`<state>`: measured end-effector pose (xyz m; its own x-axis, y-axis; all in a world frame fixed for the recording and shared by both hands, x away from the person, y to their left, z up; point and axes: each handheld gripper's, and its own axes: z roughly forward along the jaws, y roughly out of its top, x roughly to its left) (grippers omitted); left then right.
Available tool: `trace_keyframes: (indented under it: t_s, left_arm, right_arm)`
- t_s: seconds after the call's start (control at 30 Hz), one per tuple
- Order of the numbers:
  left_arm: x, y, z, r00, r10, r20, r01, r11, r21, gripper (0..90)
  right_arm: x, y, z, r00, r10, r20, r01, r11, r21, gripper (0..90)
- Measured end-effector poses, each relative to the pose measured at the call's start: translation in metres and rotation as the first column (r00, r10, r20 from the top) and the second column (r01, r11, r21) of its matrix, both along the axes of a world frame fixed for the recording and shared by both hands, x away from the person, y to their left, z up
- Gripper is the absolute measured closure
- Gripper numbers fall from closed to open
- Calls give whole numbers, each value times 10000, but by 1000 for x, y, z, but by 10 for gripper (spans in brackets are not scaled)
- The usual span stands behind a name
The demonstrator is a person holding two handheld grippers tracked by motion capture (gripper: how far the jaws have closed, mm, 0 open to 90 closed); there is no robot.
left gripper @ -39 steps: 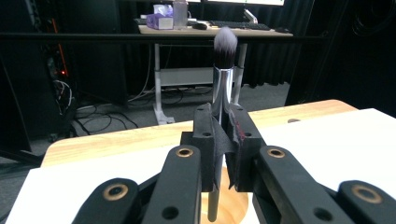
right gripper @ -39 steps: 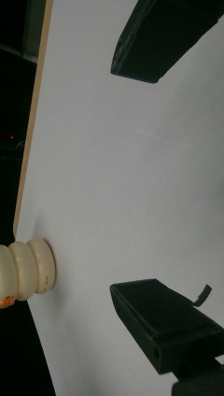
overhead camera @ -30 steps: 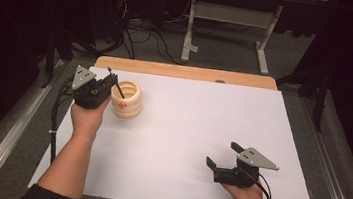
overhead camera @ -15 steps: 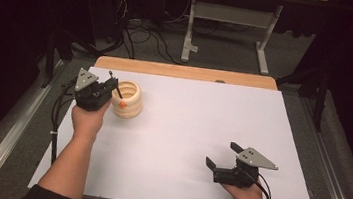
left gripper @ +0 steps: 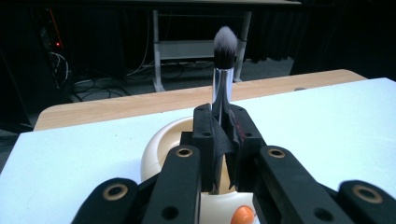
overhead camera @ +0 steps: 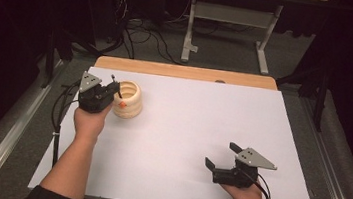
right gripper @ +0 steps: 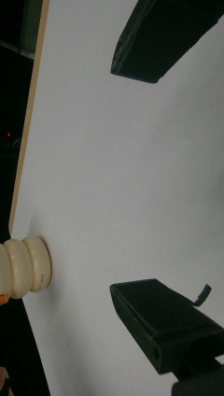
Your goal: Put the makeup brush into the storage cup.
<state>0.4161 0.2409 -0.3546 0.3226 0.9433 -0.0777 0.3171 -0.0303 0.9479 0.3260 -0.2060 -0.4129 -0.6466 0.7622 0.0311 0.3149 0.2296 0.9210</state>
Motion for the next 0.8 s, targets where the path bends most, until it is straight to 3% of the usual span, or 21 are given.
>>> trace_keyframes:
  t_s: [0.4, 0.5, 0.53, 0.7, 0.8]
  left_arm:
    - [3, -2, -3, 9994, -166, -294, 168, 9998, 56, 797]
    - [2, 0, -3, 9995, -86, -316, 91, 9998, 161, 693]
    - [3, 0, -3, 9992, -135, -364, 136, 9999, 7, 637]
    - [3, 0, -3, 9992, -184, -356, 185, 9998, 30, 393]
    - [3, 0, -3, 9992, -245, -326, 243, 9997, -72, 313]
  right_arm:
    - [-1, 1, 0, 10000, 41, -20, -41, 10000, -46, 10]
    - [-1, 1, 0, 10000, 50, -15, -50, 10000, -49, 10]
    - [0, 1, 0, 10000, 58, 21, -58, 10000, -58, 10]
    - [-1, 2, 0, 10000, 26, -41, -26, 10000, -49, 10]
    - [-1, 2, -1, 10000, 62, -2, -62, 9999, -86, 10]
